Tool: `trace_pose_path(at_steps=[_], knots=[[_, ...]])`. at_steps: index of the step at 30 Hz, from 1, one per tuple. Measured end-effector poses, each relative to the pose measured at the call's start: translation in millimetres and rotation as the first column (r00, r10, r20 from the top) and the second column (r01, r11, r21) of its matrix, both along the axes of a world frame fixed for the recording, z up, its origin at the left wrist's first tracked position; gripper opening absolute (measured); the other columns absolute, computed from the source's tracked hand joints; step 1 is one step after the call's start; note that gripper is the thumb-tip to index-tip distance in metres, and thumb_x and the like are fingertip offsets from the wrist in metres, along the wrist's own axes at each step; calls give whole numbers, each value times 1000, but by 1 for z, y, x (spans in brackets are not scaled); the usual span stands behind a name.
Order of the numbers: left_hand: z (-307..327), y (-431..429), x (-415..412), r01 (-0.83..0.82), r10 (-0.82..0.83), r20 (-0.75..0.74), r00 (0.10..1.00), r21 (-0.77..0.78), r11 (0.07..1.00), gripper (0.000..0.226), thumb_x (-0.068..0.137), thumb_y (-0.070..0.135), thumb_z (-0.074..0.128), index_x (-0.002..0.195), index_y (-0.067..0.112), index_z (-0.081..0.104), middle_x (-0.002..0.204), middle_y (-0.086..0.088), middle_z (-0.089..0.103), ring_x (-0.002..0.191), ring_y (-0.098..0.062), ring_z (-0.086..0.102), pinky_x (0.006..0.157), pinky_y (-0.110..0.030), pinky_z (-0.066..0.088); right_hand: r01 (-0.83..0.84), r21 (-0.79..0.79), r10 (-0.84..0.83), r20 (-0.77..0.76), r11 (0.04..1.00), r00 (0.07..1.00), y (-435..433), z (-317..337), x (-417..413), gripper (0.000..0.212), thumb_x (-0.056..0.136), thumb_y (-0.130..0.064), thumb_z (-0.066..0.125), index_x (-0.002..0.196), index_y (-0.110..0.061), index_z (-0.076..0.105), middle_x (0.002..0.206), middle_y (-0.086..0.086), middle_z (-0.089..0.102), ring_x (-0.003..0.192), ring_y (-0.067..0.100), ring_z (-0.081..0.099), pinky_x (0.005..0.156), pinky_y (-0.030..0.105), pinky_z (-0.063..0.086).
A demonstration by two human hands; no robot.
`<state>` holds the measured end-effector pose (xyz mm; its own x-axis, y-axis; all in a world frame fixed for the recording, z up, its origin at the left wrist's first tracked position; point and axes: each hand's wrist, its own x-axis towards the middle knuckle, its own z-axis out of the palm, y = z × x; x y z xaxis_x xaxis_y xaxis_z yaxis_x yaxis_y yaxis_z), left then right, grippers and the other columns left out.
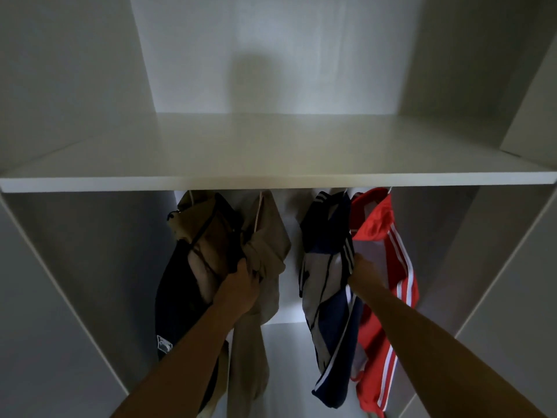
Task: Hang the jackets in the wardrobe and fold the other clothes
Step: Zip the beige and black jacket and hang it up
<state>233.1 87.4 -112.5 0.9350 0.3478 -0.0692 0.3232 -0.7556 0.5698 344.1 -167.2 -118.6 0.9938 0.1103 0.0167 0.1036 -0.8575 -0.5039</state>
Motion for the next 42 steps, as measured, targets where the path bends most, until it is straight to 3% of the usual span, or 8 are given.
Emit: trace_pose_path(at_steps=[6, 14, 19, 22, 26, 31, 36, 42], knots=[[-22, -9, 15, 7, -11, 35, 999, 92, 996, 37, 101, 28, 42, 134, 12, 37, 98, -5, 59, 80, -17, 58, 67, -19, 38, -68, 37, 69, -15, 997, 998, 5, -6, 2, 34, 100, -11, 43, 133, -2, 45, 112, 18, 62, 101, 30, 62, 89, 36, 50], [-12, -32, -10, -25, 32, 124, 992, -59, 998, 47, 94, 30, 54, 134, 13, 37, 110, -12, 56, 88, -25, 57, 74, -35, 49, 17, 108, -9, -68, 994, 998, -9, 6, -61, 69, 100, -23, 46, 153, -9, 3, 125, 19, 58, 105, 30, 61, 81, 31, 47], [-32, -73, -70, 130, -91, 298, 950, -115, 985, 54, 86, 16, 64, 135, 10, 43, 134, -13, 42, 113, -33, 50, 86, -43, 49, 170, 290, -176, -3, 942, 984, -39, -19, -166, 53, 96, -12, 51, 146, -17, 33, 129, 10, 58, 104, 25, 62, 87, 30, 50], [-48, -110, -110, 336, -278, 304, 911, -155, 929, 48, 83, 8, 67, 128, 7, 51, 125, -13, 51, 113, -30, 51, 93, -43, 46, 294, 421, -312, -27, 858, 950, -63, -32, -250, 44, 95, -9, 50, 137, -21, 43, 116, -5, 59, 96, 10, 61, 81, 9, 46], [-56, -180, -170, 682, -617, 295, 730, -249, 688, 33, 84, 6, 64, 109, 26, 55, 103, 6, 55, 99, -18, 56, 84, -34, 45, 479, 556, -528, -83, 679, 845, -113, -38, -368, 34, 96, -10, 50, 119, -35, 50, 111, -16, 61, 94, -2, 60, 79, 8, 45], [-51, -299, -267, 948, -907, 302, 293, -213, 236, 36, 89, 8, 58, 95, 43, 53, 100, 23, 59, 91, 3, 58, 72, -18, 45, 698, 604, -820, -125, 384, 559, -194, -34, -535, 31, 94, -7, 50, 106, -34, 58, 103, -14, 68, 92, 4, 64, 80, 22, 51], [-48, -440, -409, 965, -941, 335, -46, -230, -129, 25, 91, 12, 57, 91, 37, 61, 91, 24, 64, 87, 4, 59, 68, -12, 45, 801, 580, -961, -106, 150, 257, -265, -23, -725, 29, 92, -4, 52, 97, -30, 63, 93, -11, 70, 82, 1, 65, 66, 9, 46], [-53, -571, -615, 848, -862, 383, -334, -277, -451, 32, 88, 5, 62, 83, 37, 60, 82, 22, 65, 78, 2, 59, 63, -8, 44, 828, 528, -982, -121, -190, -148, -313, -13, -950, 29, 90, 1, 50, 93, -22, 67, 89, -5, 71, 80, 14, 65, 67, 22, 49]])
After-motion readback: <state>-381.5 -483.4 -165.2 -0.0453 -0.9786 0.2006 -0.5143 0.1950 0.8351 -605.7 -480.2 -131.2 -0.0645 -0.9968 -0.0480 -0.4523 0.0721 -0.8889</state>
